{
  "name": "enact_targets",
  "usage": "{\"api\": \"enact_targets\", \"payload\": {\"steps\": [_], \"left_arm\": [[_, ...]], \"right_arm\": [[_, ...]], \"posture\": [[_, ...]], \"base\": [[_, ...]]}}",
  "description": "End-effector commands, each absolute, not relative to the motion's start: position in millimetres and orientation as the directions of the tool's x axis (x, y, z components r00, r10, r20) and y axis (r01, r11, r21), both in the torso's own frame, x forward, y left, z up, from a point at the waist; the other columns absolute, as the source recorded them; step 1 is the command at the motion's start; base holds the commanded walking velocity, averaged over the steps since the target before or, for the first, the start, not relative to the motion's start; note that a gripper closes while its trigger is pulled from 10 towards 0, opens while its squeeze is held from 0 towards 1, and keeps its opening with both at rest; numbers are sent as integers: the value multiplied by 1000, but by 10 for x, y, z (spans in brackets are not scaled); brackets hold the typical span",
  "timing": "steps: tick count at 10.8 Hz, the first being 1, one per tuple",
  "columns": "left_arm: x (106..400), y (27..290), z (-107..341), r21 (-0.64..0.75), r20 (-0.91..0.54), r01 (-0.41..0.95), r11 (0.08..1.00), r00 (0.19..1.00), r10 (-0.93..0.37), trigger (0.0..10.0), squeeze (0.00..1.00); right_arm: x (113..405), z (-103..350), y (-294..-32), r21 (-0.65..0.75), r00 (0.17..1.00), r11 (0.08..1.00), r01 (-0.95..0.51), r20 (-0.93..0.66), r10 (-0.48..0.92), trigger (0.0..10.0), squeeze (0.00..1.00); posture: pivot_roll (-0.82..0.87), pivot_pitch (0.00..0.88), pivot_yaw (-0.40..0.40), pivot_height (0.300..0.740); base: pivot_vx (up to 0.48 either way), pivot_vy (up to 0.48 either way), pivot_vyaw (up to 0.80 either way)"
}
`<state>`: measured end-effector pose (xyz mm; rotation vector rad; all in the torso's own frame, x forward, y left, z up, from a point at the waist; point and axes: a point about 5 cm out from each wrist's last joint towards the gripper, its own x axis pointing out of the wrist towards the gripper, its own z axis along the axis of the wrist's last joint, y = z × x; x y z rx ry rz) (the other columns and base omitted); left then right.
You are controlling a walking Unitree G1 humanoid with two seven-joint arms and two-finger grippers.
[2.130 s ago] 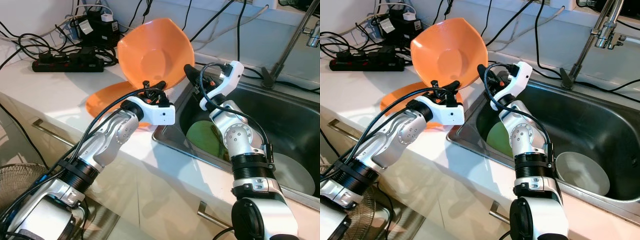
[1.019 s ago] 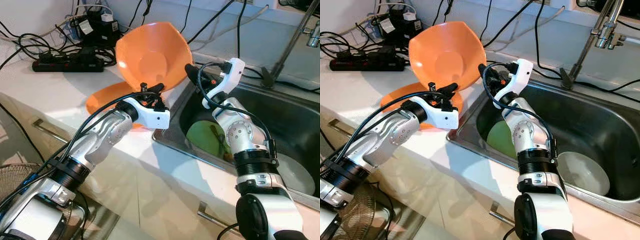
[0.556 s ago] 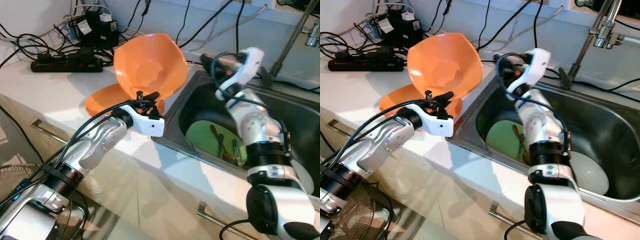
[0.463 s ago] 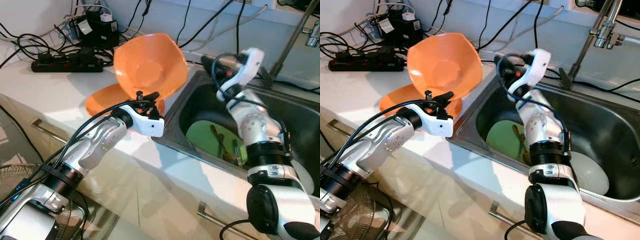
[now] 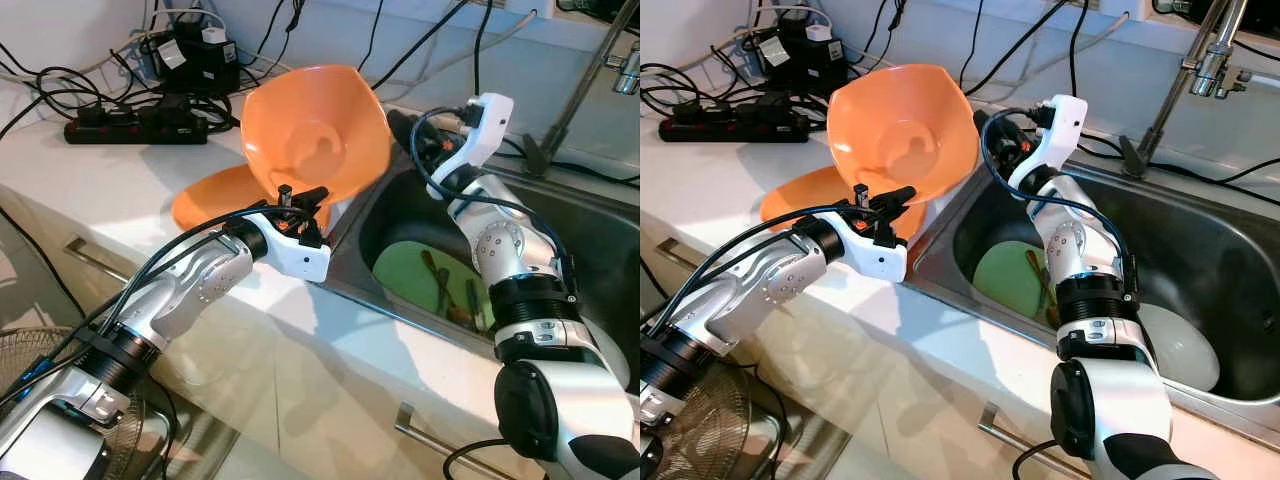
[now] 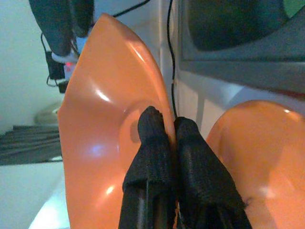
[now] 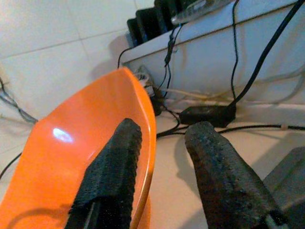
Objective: Kitchen organization
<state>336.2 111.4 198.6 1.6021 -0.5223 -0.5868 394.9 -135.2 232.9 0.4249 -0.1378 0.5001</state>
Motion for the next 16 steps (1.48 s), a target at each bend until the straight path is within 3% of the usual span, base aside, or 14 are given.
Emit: {"api": "enact_targets", "payload": {"steps": [1,7,8,9,13,14,15,16], "left_arm": [[3359,1085,2091,994,-40,-39,-105,748,-662,10000,0],[3314,1038,2050,988,-70,-49,-146,702,-708,10000,0],[3307,1018,2065,986,-71,-59,-154,691,-719,10000,0],[3294,996,2085,982,-74,-77,-170,674,-735,10000,0],[3240,979,2086,960,-123,-126,-252,616,-778,10000,0],[3230,984,2081,957,-128,-130,-258,611,-782,10000,0],[3225,985,2080,956,-129,-135,-262,608,-783,10000,0],[3226,993,2089,953,-125,-145,-265,609,-783,10000,0]], "right_arm": [[3968,2447,-1368,326,856,794,-513,252,451,10000,1000],[3946,2434,-1349,274,816,770,-576,243,525,10000,1000],[3946,2412,-1322,266,813,769,-581,229,535,10000,639],[3947,2392,-1293,261,810,767,-586,213,546,10000,0],[3938,2357,-1217,254,794,752,-608,193,577,10000,0],[3935,2345,-1207,255,791,748,-612,189,582,4314,0],[3938,2329,-1199,257,791,748,-611,180,584,0,0],[3936,2324,-1194,255,789,746,-615,180,588,0,0]], "posture": [[238,0,-55,740],[237,0,-51,740],[238,0,-53,740],[239,0,-54,740],[242,0,-59,740],[244,0,-61,740],[244,0,-61,740],[244,0,-61,740]], "base": [[0,0,0],[0,0,0],[0,0,0],[0,0,0],[0,0,0],[0,0,0],[0,0,0],[0,0,0]]}}
